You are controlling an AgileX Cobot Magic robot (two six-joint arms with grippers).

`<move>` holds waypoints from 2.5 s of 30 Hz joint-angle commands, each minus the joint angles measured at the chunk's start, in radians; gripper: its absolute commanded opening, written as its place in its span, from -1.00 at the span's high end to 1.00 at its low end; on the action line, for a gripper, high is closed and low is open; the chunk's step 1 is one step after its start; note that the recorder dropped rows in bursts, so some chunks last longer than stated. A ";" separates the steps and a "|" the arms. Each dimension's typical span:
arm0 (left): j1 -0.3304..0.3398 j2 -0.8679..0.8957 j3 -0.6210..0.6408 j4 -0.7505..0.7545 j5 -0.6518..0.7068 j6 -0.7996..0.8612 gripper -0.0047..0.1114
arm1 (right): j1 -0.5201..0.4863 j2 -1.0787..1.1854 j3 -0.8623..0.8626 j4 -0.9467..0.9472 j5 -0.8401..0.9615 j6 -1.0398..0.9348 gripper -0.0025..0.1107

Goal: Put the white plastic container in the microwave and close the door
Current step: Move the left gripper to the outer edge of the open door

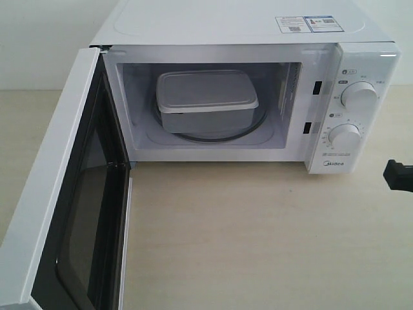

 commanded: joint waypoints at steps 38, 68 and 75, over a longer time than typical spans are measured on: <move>0.000 0.098 0.069 -0.105 0.002 0.121 0.84 | -0.003 -0.007 -0.006 -0.001 -0.012 -0.006 0.96; 0.000 0.246 0.070 -0.277 -0.079 0.298 0.84 | -0.003 -0.007 -0.006 -0.001 -0.012 -0.006 0.96; 0.000 0.315 0.070 -0.391 -0.094 0.386 0.84 | -0.003 -0.007 -0.006 -0.004 -0.012 -0.006 0.96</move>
